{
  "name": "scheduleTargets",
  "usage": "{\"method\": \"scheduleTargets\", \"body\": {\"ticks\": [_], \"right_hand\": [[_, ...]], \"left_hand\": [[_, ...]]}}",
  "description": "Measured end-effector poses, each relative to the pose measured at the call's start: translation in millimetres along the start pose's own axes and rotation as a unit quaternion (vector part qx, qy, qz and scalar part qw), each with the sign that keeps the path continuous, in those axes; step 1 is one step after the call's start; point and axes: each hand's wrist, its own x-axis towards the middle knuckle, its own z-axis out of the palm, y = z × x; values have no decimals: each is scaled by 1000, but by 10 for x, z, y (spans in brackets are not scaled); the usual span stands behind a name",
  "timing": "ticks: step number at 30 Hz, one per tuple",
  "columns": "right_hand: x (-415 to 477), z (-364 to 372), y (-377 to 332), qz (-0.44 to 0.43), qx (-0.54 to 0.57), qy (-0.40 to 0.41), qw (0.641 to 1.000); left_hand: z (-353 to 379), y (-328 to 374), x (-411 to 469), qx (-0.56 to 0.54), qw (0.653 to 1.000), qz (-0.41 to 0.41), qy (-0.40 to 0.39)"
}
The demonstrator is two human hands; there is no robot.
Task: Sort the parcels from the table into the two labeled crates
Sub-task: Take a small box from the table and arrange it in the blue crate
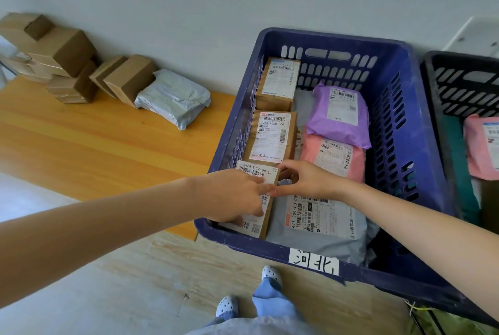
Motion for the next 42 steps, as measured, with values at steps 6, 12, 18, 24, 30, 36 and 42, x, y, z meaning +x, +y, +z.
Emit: {"method": "scheduleTargets", "body": {"ticks": [6, 12, 18, 24, 30, 36, 42], "right_hand": [[-155, 10, -103, -144, -271, 88, 948], [-200, 98, -207, -312, -389, 42, 866], [-156, 184, -75, -339, -405, 34, 848], [-42, 216, 38, -297, -358, 14, 885], [49, 231, 151, -238, -302, 8, 923], [100, 318, 214, -224, -301, -10, 927], [67, 297, 198, -215, -285, -3, 934]], "left_hand": [[-23, -64, -46, -4, 1000, 24, 10], [56, -35, -52, -10, 1000, 13, -11], [100, 1, 17, -20, 1000, 5, -3], [150, -45, 113, -13, 999, 1, -44], [157, -11, 128, -17, 995, 34, -89], [130, 35, 188, -42, 990, 16, -135], [83, 43, 209, -62, 990, 0, -130]]}}
